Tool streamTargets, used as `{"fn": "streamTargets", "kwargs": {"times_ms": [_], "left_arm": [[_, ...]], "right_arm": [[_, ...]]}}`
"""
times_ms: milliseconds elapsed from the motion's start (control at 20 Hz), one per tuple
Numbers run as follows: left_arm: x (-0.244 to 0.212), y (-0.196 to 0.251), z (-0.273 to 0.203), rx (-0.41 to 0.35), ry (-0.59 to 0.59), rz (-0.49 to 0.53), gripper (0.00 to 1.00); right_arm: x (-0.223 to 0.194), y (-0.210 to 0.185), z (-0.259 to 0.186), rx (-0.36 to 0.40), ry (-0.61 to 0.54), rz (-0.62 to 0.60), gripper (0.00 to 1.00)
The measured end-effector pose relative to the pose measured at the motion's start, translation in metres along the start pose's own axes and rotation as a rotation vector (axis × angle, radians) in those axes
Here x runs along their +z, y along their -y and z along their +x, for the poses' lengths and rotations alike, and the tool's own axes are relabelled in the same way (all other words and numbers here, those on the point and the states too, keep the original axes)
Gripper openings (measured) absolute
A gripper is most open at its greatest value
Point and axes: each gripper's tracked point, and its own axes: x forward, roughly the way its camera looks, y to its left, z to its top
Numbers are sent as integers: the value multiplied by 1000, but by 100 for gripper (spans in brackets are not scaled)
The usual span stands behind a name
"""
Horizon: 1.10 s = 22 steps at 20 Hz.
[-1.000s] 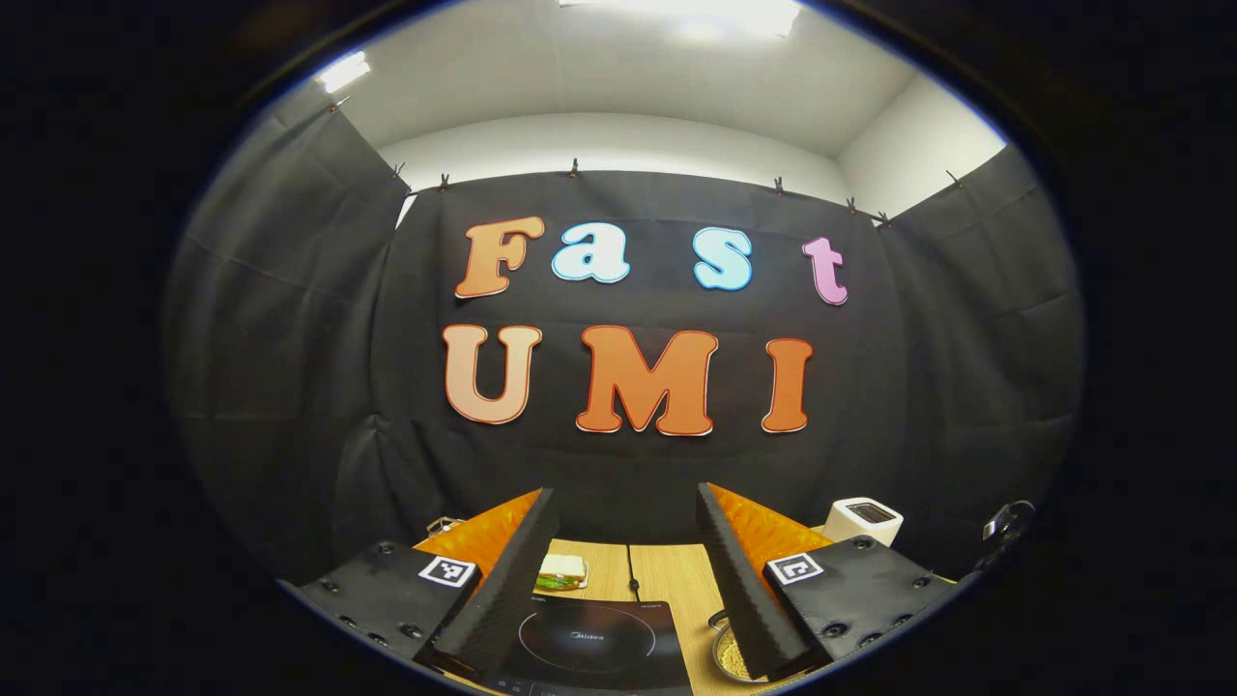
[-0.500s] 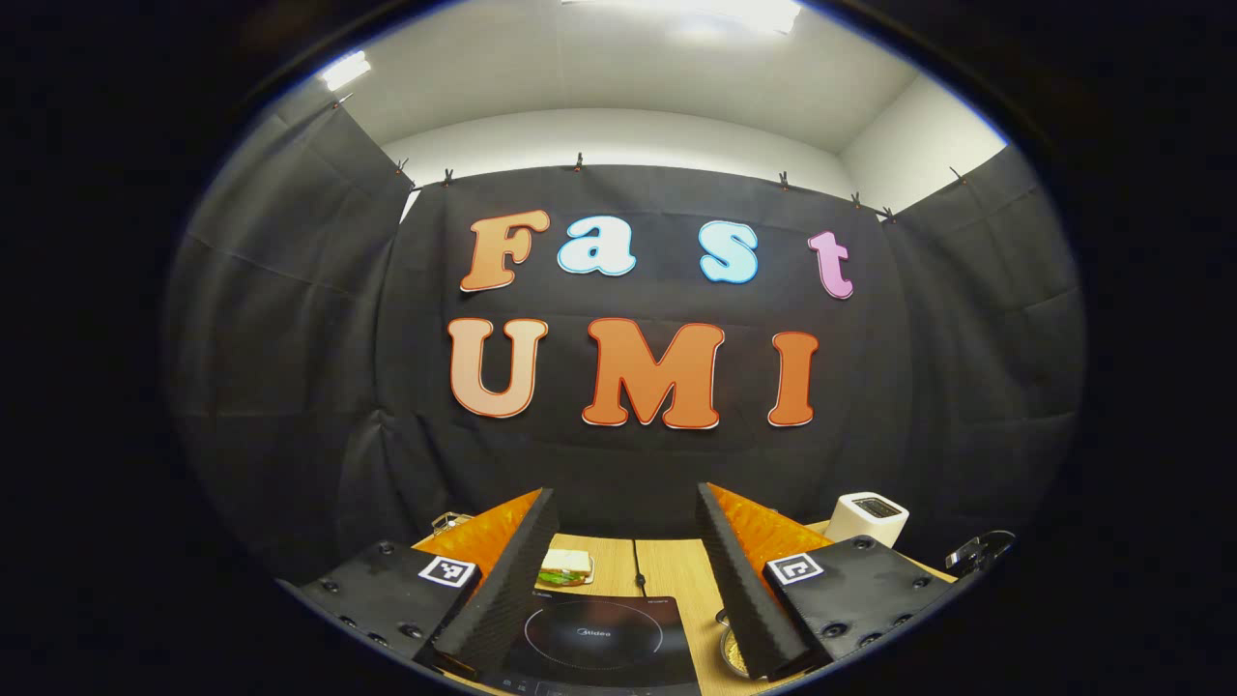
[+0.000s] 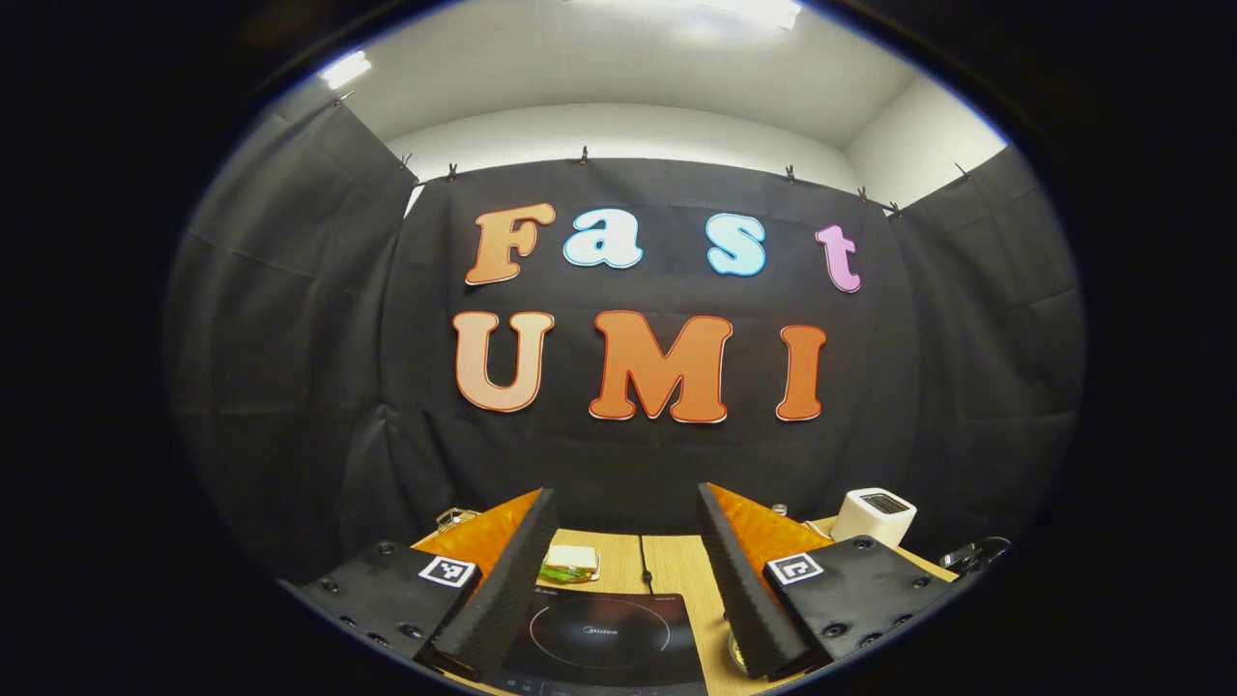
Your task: First push the handle of the pot to place it horizontally, then grasp the pot with both hands and set it on the induction cooktop.
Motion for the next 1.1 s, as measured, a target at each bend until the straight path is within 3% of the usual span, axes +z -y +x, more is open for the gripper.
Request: {"fn": "streamTargets", "kwargs": {"times_ms": [300, 500, 550, 700, 750, 1100], "left_arm": [[-7, 1, 8, -3, -13, -5, 94], [-19, -7, 14, 13, -46, -15, 92], [-22, -8, 15, 16, -54, -14, 96], [-27, -16, 18, 31, -67, -15, 96], [-28, -18, 19, 35, -69, -16, 92], [-38, -29, 27, 59, -97, -2, 94]], "right_arm": [[16, 18, 0, -11, 6, 101, 12], [31, 33, 1, -53, 25, 71, 12], [35, 38, 5, -71, 26, 77, 12], [44, 48, 3, -74, 13, 126, 5], [47, 52, 4, -78, 9, 134, 5], [78, 73, 10, -170, 18, 114, 5]]}}
